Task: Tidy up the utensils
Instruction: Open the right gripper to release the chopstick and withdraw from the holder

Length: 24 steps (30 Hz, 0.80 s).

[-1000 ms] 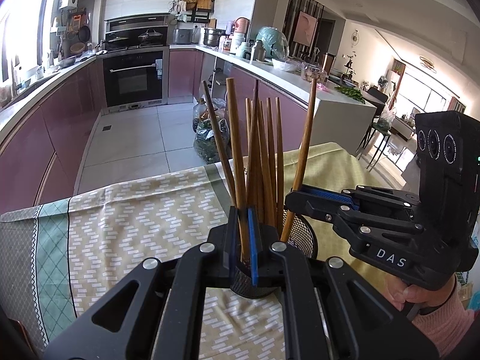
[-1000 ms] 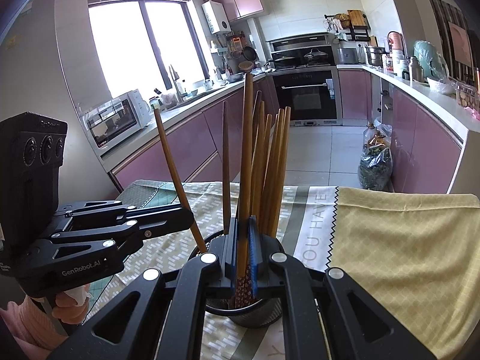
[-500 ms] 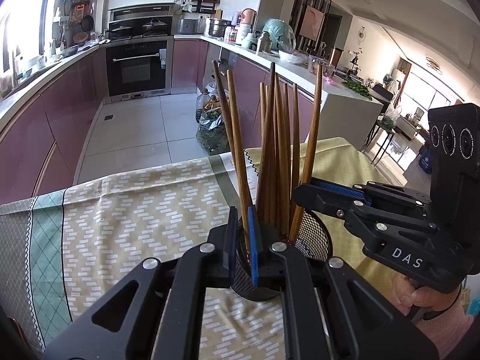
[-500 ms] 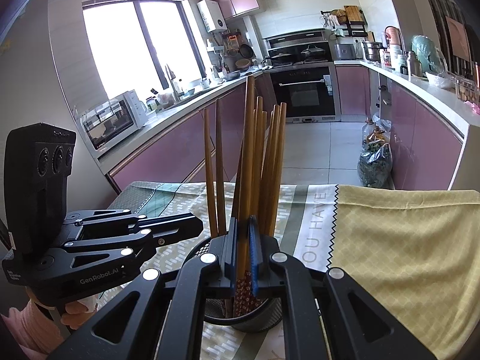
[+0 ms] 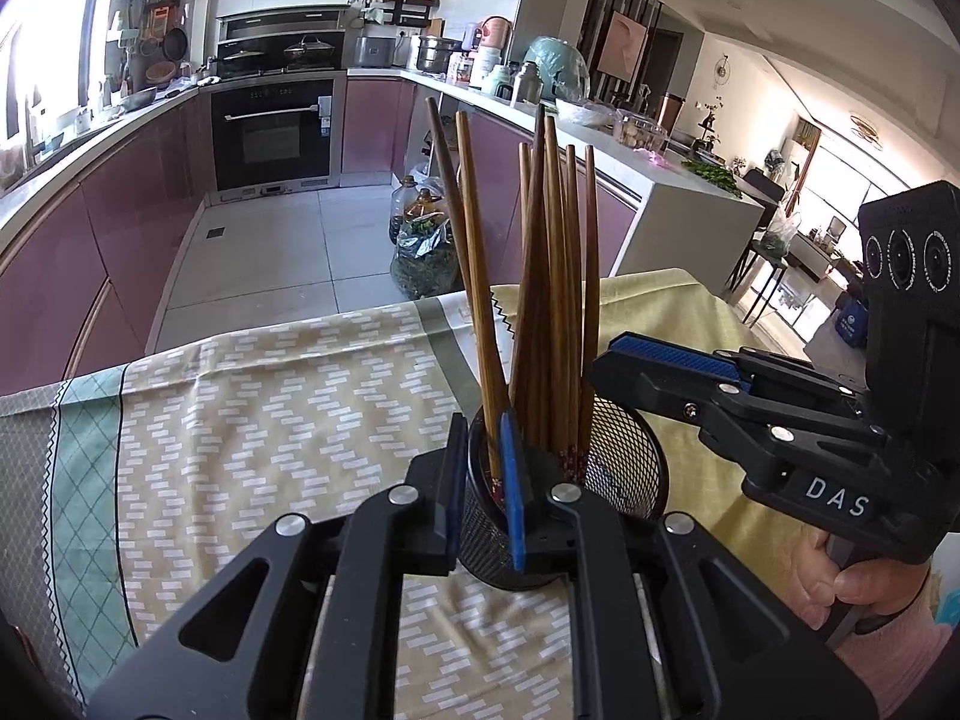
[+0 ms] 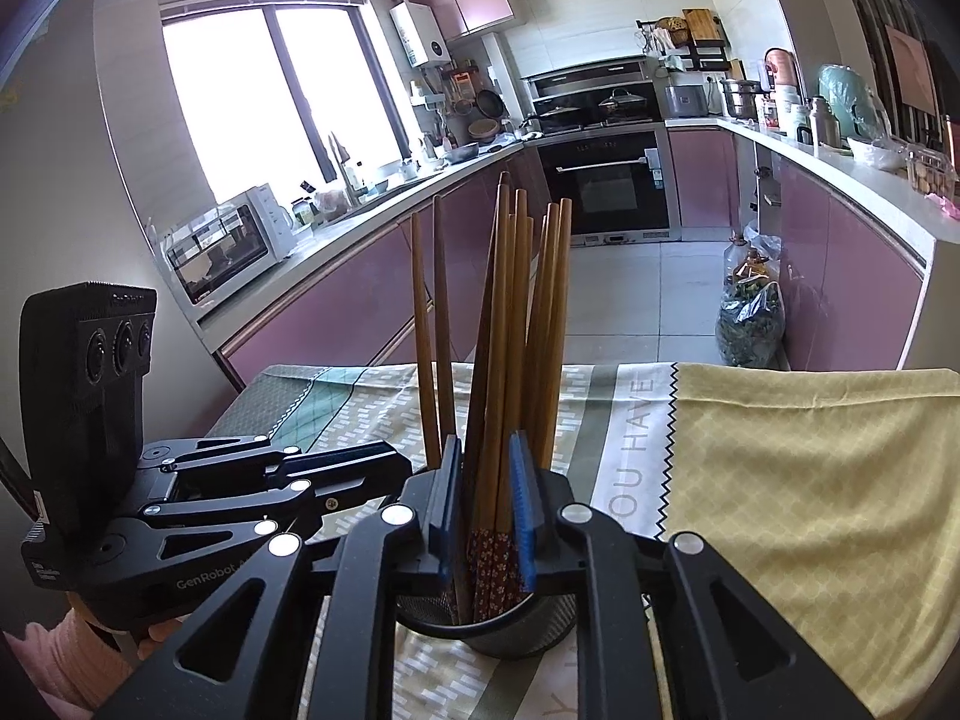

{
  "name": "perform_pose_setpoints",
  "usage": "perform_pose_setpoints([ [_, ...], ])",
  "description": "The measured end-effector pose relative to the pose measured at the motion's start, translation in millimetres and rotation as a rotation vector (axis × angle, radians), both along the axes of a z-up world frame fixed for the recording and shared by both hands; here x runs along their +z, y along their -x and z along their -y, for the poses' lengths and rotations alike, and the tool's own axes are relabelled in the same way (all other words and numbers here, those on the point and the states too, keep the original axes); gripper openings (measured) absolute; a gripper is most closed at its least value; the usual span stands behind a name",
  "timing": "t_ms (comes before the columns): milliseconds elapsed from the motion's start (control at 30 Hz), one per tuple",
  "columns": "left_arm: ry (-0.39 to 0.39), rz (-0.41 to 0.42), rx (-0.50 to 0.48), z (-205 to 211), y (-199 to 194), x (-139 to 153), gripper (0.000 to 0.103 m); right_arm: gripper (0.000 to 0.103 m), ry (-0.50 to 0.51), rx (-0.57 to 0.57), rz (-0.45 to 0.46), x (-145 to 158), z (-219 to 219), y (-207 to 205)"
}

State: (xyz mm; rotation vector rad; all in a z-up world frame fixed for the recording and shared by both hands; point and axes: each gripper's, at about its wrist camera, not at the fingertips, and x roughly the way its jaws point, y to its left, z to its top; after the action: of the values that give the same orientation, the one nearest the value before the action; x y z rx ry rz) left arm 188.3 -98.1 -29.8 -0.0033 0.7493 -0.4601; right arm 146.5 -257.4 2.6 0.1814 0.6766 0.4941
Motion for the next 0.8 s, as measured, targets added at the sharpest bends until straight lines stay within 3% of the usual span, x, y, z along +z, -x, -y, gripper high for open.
perform_pose_setpoints([
  [200, -0.035, 0.088, 0.042, -6, 22, 6, 0.035, 0.029, 0.012, 0.018, 0.017, 1, -2, 14],
  [300, -0.039, 0.145, 0.075, -13, 38, 13, 0.051, 0.044, 0.026, 0.009, 0.041, 4, -3, 24],
  [367, -0.035, 0.177, 0.098, -20, 47, 16, 0.063, 0.062, 0.038, 0.0, 0.061, 6, -3, 31],
  [533, -0.045, 0.245, 0.169, -39, 71, 21, 0.093, 0.087, 0.049, -0.017, 0.103, 10, -4, 48],
  [633, -0.044, 0.272, 0.209, -50, 84, 23, 0.097, 0.096, 0.058, -0.024, 0.12, 10, -7, 57],
  [800, -0.051, 0.306, 0.275, -67, 104, 24, 0.097, 0.096, 0.069, -0.034, 0.137, 5, -12, 71],
])
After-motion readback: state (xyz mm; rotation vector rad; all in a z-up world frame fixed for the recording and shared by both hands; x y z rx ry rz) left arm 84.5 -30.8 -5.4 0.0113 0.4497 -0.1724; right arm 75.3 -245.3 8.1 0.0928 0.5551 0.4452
